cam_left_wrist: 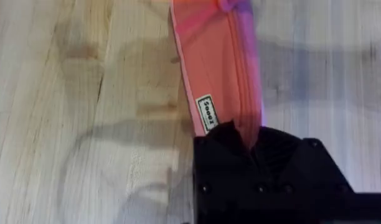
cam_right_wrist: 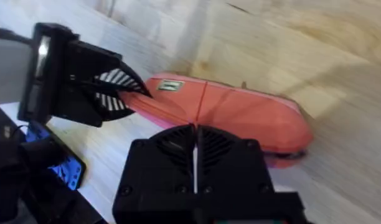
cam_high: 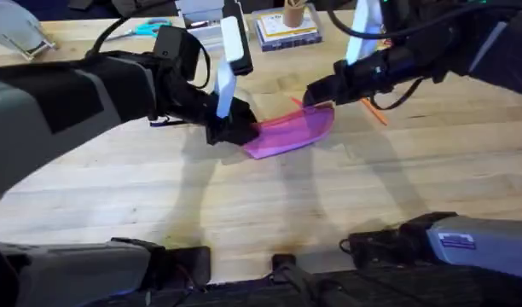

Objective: Unzip the bag, pick up the pens from the table one at a time and place them inside, then zip the bag closed.

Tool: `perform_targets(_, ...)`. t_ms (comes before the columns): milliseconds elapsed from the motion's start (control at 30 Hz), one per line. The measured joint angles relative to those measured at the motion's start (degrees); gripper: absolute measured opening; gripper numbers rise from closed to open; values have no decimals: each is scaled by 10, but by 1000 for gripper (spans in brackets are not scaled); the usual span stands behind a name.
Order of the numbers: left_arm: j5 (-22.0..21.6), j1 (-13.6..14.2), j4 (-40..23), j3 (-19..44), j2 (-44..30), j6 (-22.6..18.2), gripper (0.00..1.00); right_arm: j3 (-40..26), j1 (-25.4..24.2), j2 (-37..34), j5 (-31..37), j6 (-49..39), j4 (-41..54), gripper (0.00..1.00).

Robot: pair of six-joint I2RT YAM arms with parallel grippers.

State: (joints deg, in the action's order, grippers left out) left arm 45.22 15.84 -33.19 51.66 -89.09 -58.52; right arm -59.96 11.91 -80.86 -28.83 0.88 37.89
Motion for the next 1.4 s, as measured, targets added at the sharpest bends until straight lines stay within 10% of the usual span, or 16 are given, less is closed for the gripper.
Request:
perform_targets(533, 0, 0, 0, 0, 0, 0, 44, 0, 167, 0, 12, 27, -93, 31)
perform_targets(1033, -1, 0, 0, 0, 0, 0, 44, 0, 218, -26, 18, 63, -145, 31)
perform_targets(1133, -1, 0, 0, 0, 0, 0, 44, 0, 214, -26, 8, 66, -147, 267)
perform_targets(1300, 2, -2, 0, 0, 0, -2, 44, -2, 189, -25, 6, 57, -109, 951)
perform_targets(1400, 1, -2, 1, 0, 0, -2, 44, -2, 175, -18, -8, 50, -92, 996)
